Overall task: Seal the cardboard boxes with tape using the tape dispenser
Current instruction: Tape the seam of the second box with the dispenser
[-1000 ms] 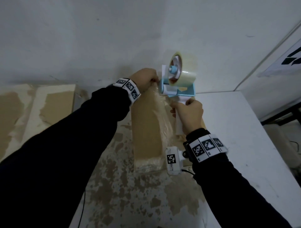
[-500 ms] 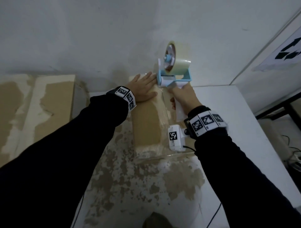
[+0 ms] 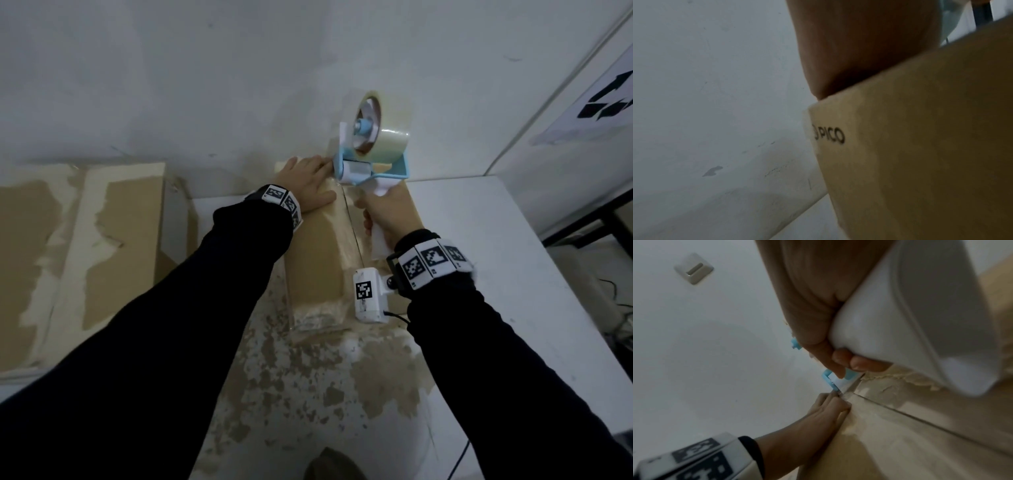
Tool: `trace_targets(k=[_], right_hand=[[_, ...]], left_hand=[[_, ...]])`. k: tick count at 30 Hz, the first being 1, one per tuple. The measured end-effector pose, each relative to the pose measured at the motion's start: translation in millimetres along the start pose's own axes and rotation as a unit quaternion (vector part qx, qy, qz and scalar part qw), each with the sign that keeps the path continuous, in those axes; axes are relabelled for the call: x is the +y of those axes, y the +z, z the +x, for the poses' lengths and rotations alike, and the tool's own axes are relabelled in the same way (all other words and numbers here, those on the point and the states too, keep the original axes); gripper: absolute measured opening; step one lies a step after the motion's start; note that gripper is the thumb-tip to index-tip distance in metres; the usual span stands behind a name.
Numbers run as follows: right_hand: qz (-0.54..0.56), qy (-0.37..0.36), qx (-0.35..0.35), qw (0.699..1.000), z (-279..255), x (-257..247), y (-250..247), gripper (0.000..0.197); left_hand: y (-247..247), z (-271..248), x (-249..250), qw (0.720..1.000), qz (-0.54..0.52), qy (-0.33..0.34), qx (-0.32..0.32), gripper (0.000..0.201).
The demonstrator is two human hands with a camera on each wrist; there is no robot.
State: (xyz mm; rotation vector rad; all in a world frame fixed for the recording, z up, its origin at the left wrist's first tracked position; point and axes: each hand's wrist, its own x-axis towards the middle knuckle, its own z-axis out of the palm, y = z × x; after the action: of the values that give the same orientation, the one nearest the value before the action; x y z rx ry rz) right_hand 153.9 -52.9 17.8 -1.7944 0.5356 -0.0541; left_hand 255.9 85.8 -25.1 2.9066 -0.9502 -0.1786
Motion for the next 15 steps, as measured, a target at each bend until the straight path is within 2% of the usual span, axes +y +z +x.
trace_targets(k=[3,5,9,12,15], right_hand=[[0.028,0.028,-0.002,0.999,4.1,-0.6,-5.4,0.018],[0.019,0.030,-0.008,0.999,5.3,-1.3,-6.4,0.021],[-0.022,0.001,0.000,1.000,7.9,0.8,-3.2,0.019],[-0.031,-0.017,0.005,0.999,6.1,3.5,-0.6,0.014],[-0.041,-0.026,0.001,0.999,2.1,1.8,-0.5,0.013]], left_hand=[[-3.6,5.3,4.3,0.999,0.019,-0.005,0.029,0.094],[-1.9,5.7,4.3,0.999,0.025,-0.003,0.035,0.092],[7.4,9.6,0.7,0.998,0.055,-0.002,0.024,0.075],[5.6,12.0,-0.4,0.999,0.039,-0.002,-0.016,0.077],[5.3,13.0,0.4,0.999,0.022,-0.016,-0.023,0.080]])
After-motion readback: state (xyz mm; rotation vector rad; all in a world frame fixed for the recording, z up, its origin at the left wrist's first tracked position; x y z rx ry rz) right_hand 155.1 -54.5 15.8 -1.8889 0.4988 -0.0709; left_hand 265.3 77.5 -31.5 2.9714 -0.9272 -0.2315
